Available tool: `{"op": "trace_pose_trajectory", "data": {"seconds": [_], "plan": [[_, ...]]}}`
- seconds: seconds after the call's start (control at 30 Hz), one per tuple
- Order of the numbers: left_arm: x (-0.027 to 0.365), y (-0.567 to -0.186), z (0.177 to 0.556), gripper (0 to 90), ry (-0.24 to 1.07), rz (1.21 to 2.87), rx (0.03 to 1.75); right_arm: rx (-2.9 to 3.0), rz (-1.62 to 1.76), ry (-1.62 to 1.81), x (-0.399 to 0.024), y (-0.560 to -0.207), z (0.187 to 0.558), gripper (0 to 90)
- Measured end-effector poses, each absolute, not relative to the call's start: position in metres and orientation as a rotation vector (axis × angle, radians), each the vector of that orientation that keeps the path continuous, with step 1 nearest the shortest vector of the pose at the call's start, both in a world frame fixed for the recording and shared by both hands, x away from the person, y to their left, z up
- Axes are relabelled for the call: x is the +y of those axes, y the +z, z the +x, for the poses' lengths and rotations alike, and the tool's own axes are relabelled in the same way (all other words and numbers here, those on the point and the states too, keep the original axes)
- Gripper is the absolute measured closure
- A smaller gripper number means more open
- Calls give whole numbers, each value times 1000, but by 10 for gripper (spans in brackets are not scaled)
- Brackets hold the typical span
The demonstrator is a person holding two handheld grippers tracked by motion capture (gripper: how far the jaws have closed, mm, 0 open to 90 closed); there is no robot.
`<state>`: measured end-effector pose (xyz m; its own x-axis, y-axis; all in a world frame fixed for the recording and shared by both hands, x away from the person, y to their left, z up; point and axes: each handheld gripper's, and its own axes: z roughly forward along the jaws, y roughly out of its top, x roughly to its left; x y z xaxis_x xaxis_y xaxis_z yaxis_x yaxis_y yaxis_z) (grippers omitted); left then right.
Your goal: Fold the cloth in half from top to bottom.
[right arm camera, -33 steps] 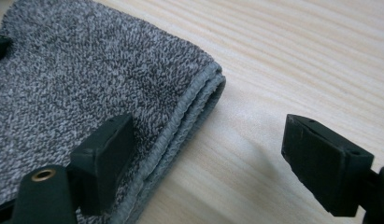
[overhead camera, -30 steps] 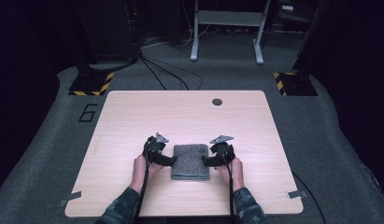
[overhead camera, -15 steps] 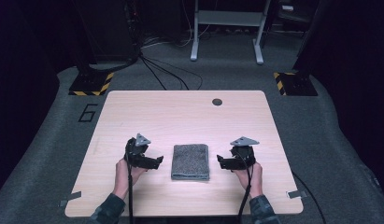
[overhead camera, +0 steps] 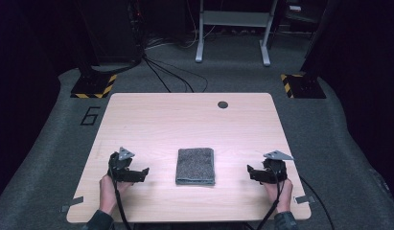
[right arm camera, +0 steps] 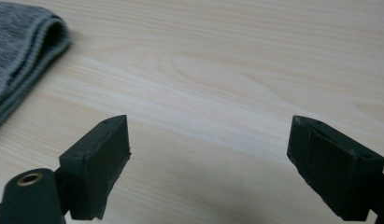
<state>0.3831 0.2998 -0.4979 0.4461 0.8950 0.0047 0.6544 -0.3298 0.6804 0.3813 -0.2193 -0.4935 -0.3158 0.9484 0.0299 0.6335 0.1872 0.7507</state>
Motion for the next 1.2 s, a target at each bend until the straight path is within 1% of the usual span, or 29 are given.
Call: {"op": "trace_pose_trajectory", "data": {"seconds": [0.2, 0.23, 0.27, 0.3, 0.43, 0.67, 0.87, 0.9, 1.03, 1.13, 1.2], "plan": [[325, -506, 371, 32, 531, 2052, 1358, 1976, 1568, 878, -247, -511, 368, 131], [328, -508, 370, 32, 535, 2022, 1377, 1964, 1576, 874, -250, -513, 366, 132], [328, -508, 370, 33, 535, 2022, 1377, 1964, 1576, 874, -250, -513, 366, 132], [334, -512, 368, 34, 567, 2037, 1396, 1943, 1601, 869, -255, -517, 362, 131], [344, -519, 364, 33, 571, 2026, 1430, 1922, 1613, 879, -259, -521, 356, 128], [348, -527, 361, 23, 586, 1991, 1459, 1922, 1596, 847, -254, -527, 354, 106], [348, -528, 361, 8, 585, 1990, 1460, 1918, 1600, 831, -253, -529, 355, 60], [348, -530, 361, 0, 594, 1975, 1454, 1923, 1601, 827, -254, -529, 356, 37], [348, -532, 359, 0, 618, 1949, 1443, 1927, 1596, 828, -255, -530, 356, 31], [348, -532, 360, 0, 614, 1948, 1451, 1924, 1598, 827, -254, -530, 356, 23], [347, -532, 360, 0, 618, 1939, 1462, 1910, 1620, 819, -253, -530, 357, 4]]}}
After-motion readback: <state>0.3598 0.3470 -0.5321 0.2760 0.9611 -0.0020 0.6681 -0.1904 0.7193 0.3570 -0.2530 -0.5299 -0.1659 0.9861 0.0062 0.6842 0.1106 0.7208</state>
